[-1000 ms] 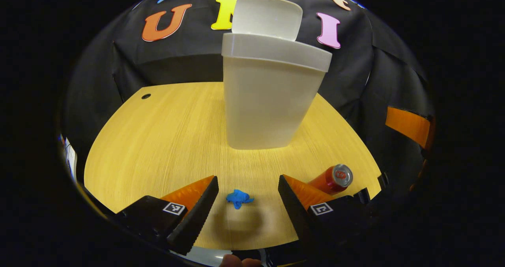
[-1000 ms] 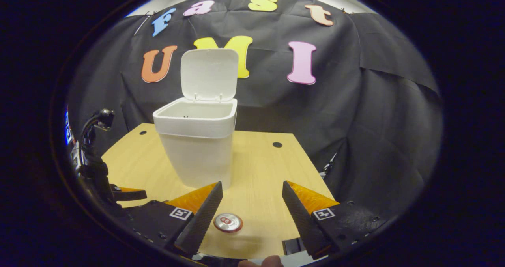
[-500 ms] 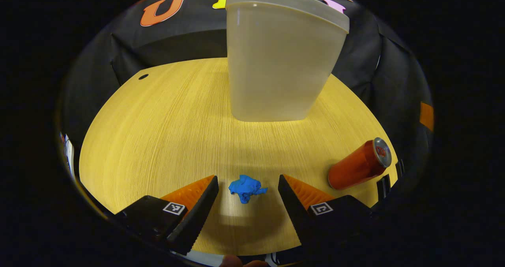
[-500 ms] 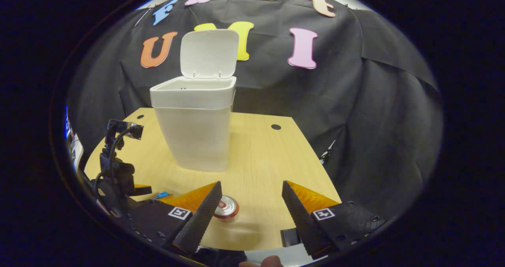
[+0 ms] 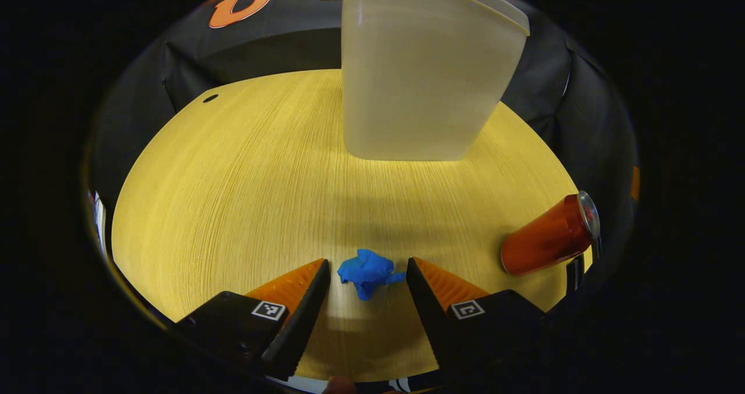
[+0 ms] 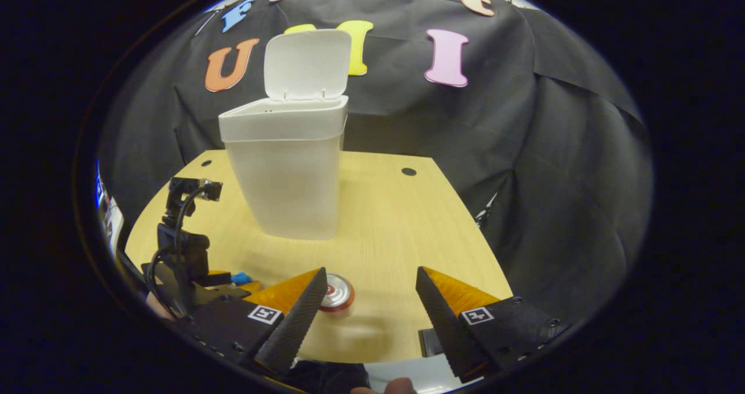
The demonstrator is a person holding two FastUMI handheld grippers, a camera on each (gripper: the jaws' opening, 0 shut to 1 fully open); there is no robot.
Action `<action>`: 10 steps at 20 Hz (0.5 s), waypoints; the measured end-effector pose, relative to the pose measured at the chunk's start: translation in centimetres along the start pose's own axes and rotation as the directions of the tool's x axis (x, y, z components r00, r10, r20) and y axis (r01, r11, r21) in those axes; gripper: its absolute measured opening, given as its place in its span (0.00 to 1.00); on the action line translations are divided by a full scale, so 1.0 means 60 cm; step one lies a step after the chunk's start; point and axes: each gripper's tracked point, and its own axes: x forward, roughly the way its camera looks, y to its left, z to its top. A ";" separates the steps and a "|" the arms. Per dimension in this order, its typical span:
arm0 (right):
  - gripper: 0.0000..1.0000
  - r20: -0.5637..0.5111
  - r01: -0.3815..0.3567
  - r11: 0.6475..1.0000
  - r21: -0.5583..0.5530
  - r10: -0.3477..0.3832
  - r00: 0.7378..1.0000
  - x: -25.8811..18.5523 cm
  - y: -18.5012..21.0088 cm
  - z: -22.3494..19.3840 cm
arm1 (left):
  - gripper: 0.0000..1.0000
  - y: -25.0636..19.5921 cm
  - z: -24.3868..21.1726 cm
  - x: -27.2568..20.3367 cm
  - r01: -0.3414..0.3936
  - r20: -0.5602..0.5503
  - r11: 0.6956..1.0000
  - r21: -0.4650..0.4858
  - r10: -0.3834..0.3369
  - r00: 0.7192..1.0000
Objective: Press the lid of the desktop garbage bin to open it, pick up the crumpled paper on the desktop and throw it into the bin, then pick up the pop can on the desktop and drop it into the bin, and finally close the garbage bin lid.
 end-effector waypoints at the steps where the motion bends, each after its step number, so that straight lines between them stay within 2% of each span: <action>1: 0.96 -0.008 -0.002 1.000 0.001 0.002 1.000 0.002 0.000 -0.004 | 0.84 -0.001 0.004 -0.002 -0.008 0.001 1.000 0.003 0.008 1.000; 2: 0.94 -0.009 0.000 1.000 0.001 0.000 1.000 0.005 0.000 -0.004 | 0.83 -0.002 0.009 -0.005 -0.015 0.005 1.000 0.008 0.015 1.000; 6: 0.96 -0.006 -0.009 1.000 -0.002 0.009 1.000 0.002 0.008 -0.006 | 0.80 0.000 0.035 -0.016 -0.044 0.010 0.999 0.024 0.044 0.999; 7: 0.96 -0.007 -0.010 1.000 -0.004 0.010 1.000 0.001 0.010 -0.006 | 0.66 0.002 0.044 -0.019 -0.050 0.008 0.999 0.021 0.050 0.999; 10: 0.96 -0.011 -0.018 1.000 0.001 0.018 1.000 -0.004 0.016 -0.009 | 0.50 0.001 0.074 -0.029 -0.063 0.009 0.998 -0.004 0.063 0.998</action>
